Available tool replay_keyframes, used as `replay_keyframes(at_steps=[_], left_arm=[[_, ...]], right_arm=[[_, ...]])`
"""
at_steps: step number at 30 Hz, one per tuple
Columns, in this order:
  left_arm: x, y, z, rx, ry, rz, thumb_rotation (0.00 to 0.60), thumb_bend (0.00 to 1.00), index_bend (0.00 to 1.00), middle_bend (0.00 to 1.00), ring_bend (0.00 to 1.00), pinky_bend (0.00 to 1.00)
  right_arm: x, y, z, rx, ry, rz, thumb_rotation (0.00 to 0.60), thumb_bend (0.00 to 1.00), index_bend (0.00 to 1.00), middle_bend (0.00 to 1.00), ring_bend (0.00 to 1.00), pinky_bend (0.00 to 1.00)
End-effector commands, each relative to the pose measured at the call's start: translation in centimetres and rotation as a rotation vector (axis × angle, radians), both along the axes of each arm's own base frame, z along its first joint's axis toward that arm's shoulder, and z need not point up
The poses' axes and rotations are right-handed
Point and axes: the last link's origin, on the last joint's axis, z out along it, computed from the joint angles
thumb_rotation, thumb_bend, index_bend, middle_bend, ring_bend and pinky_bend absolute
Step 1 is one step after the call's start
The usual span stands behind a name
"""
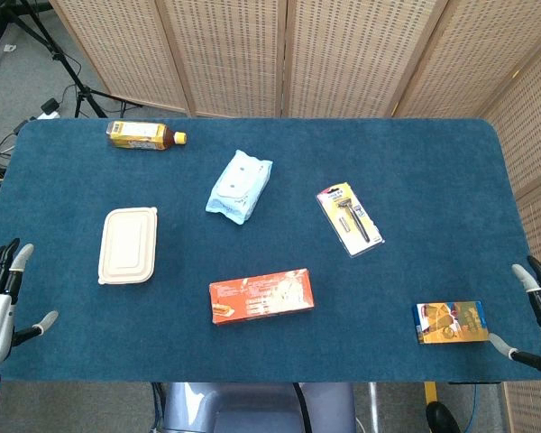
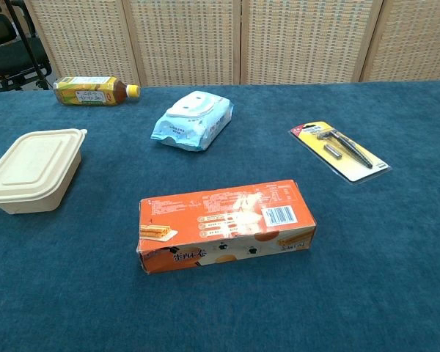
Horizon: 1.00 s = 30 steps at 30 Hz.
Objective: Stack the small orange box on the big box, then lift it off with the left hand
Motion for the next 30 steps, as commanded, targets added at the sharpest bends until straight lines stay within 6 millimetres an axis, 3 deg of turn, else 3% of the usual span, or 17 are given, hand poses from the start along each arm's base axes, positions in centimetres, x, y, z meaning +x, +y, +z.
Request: replay_keyframes(at_steps=[1, 7, 14, 18, 22, 30], left_arm=[[0.0, 0.1, 0.1, -0.008, 0.004, 0.010, 0.600, 0.00, 0.00, 0.00, 0.00, 0.00], [0.0, 0.1, 0.1, -0.024, 0.000, 0.008, 0.600, 0.00, 0.00, 0.00, 0.00, 0.00], [0.0, 0.3, 0.2, -0.030, -0.003, 0.005, 0.600, 0.00, 0.00, 0.00, 0.00, 0.00], [0.0, 0.6, 0.0, -0.040, 0.005, 0.010, 0.600, 0.00, 0.00, 0.00, 0.00, 0.00], [0.0, 0.7, -0.2, -0.051, 0.016, 0.015, 0.600, 0.00, 0.00, 0.00, 0.00, 0.00], [-0.2, 0.7, -0.1, -0.053, 0.016, 0.025, 0.600, 0.00, 0.00, 0.00, 0.00, 0.00]], right_arm=[[0.0, 0.0, -0.1, -0.011, 0.000, -0.004, 0.600, 0.00, 0.00, 0.00, 0.00, 0.00], [-0.2, -0.8, -1.5, 0.085, -0.059, 0.014, 0.600, 0.00, 0.00, 0.00, 0.00, 0.00], [-2.4, -3.5, -3.9, 0.348, 0.059, 0.013, 0.600, 0.00, 0.00, 0.00, 0.00, 0.00], [-4.4, -3.5, -4.5, 0.455, 0.028, -0.018, 0.600, 0.00, 0.00, 0.00, 0.00, 0.00], [-6.4, -3.6, -6.0, 0.531, 0.102, -0.066, 0.600, 0.00, 0.00, 0.00, 0.00, 0.00], [-7.5, -4.1, -8.5, 0.625, 0.143, -0.128, 0.600, 0.00, 0.00, 0.00, 0.00, 0.00]])
